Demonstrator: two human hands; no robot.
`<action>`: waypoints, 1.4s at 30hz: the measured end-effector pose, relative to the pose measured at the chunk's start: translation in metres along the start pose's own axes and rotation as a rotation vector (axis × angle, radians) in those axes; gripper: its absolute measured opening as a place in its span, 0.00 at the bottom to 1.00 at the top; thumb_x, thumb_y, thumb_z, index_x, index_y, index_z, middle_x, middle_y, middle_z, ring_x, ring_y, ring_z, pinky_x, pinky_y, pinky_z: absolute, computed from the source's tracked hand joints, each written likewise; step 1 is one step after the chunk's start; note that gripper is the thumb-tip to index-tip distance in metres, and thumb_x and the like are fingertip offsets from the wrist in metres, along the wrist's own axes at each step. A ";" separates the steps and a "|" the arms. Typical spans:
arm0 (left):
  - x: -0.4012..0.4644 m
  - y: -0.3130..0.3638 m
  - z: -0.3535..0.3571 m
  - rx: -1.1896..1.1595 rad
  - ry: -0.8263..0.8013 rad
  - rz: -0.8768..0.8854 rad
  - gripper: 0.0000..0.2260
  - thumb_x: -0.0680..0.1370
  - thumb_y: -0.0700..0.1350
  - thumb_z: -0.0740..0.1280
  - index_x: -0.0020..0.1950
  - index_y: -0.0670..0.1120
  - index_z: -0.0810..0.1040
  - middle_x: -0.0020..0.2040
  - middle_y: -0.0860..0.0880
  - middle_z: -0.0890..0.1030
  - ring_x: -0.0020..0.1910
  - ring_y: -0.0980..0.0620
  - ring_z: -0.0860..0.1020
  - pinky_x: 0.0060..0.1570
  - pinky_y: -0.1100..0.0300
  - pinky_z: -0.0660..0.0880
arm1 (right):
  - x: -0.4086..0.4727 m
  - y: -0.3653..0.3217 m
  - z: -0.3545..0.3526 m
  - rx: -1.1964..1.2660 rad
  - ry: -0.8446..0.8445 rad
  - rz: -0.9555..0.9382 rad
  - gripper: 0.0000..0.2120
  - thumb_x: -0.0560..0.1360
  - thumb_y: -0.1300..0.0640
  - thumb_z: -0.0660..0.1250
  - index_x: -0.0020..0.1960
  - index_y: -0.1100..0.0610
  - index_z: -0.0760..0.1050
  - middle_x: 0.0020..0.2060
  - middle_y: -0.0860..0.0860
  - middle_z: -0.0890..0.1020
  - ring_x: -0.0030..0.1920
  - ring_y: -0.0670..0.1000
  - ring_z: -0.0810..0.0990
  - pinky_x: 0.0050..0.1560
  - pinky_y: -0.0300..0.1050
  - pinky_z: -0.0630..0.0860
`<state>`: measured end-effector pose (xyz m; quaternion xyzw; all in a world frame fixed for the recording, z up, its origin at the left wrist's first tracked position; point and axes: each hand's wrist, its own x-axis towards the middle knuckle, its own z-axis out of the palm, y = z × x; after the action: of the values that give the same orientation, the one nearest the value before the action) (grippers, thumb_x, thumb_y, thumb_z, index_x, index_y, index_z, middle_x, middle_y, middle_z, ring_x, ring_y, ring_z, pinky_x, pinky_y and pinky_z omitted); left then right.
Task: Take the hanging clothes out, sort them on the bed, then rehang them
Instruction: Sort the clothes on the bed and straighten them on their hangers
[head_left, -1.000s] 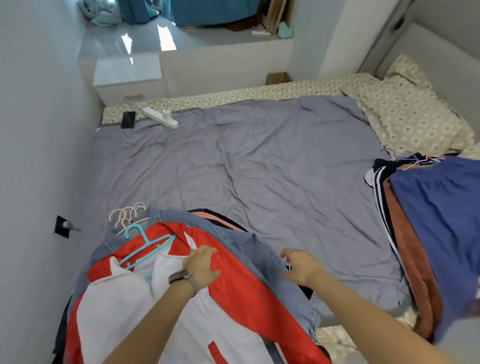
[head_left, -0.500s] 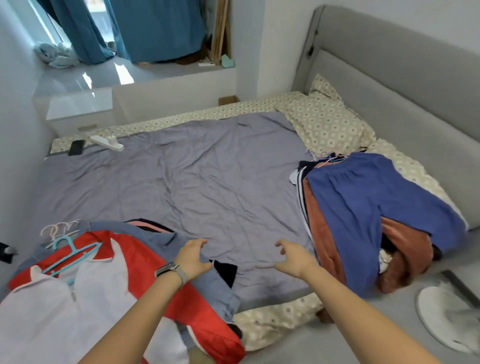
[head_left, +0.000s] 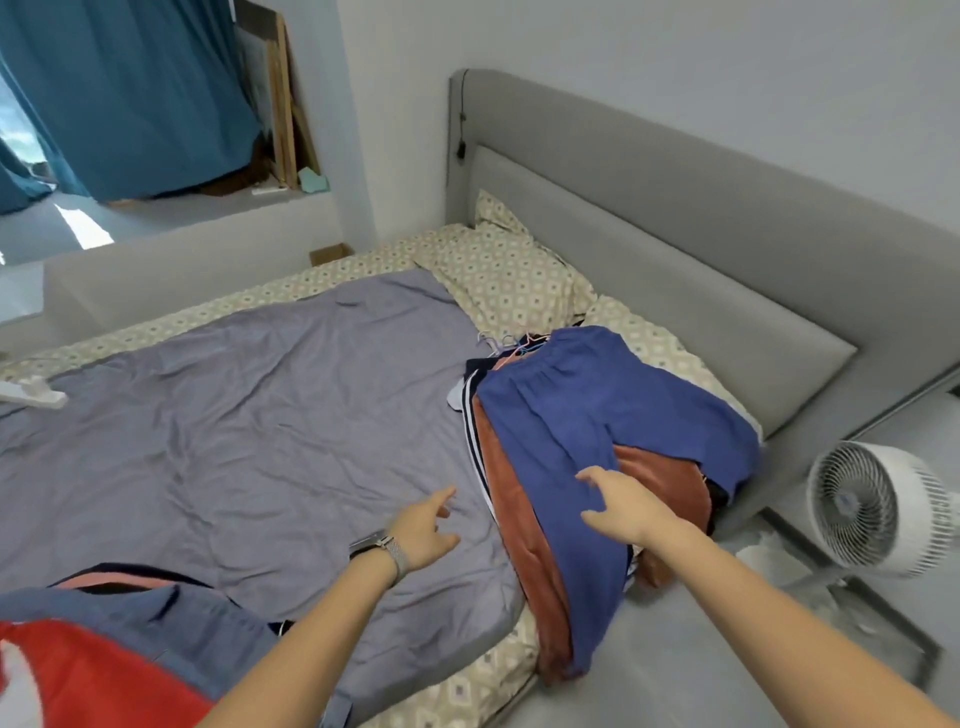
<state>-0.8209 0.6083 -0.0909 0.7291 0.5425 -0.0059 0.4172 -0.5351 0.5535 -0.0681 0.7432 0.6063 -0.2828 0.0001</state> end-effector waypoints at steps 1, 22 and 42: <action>0.013 0.006 -0.005 -0.016 0.022 -0.003 0.33 0.75 0.46 0.68 0.76 0.50 0.55 0.66 0.47 0.73 0.59 0.49 0.75 0.57 0.64 0.70 | 0.008 0.007 -0.005 0.009 -0.003 0.011 0.28 0.74 0.52 0.66 0.71 0.53 0.64 0.62 0.53 0.76 0.60 0.53 0.77 0.59 0.49 0.74; 0.286 0.091 -0.023 -0.055 0.072 -0.172 0.26 0.73 0.46 0.70 0.69 0.48 0.68 0.46 0.55 0.75 0.44 0.55 0.75 0.51 0.63 0.73 | 0.325 0.139 -0.096 -0.038 -0.176 -0.056 0.22 0.75 0.58 0.62 0.68 0.53 0.68 0.65 0.53 0.70 0.65 0.54 0.70 0.64 0.46 0.70; 0.469 0.144 0.023 -0.590 0.320 -0.590 0.13 0.77 0.41 0.64 0.62 0.45 0.74 0.52 0.50 0.77 0.56 0.50 0.77 0.56 0.62 0.72 | 0.648 0.183 -0.121 -0.067 -0.087 -0.314 0.23 0.77 0.63 0.60 0.72 0.59 0.64 0.67 0.56 0.72 0.67 0.57 0.70 0.65 0.49 0.67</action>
<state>-0.5027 0.9537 -0.2358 0.3846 0.7635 0.1434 0.4986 -0.2513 1.1305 -0.3013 0.6260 0.7234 -0.2911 0.0070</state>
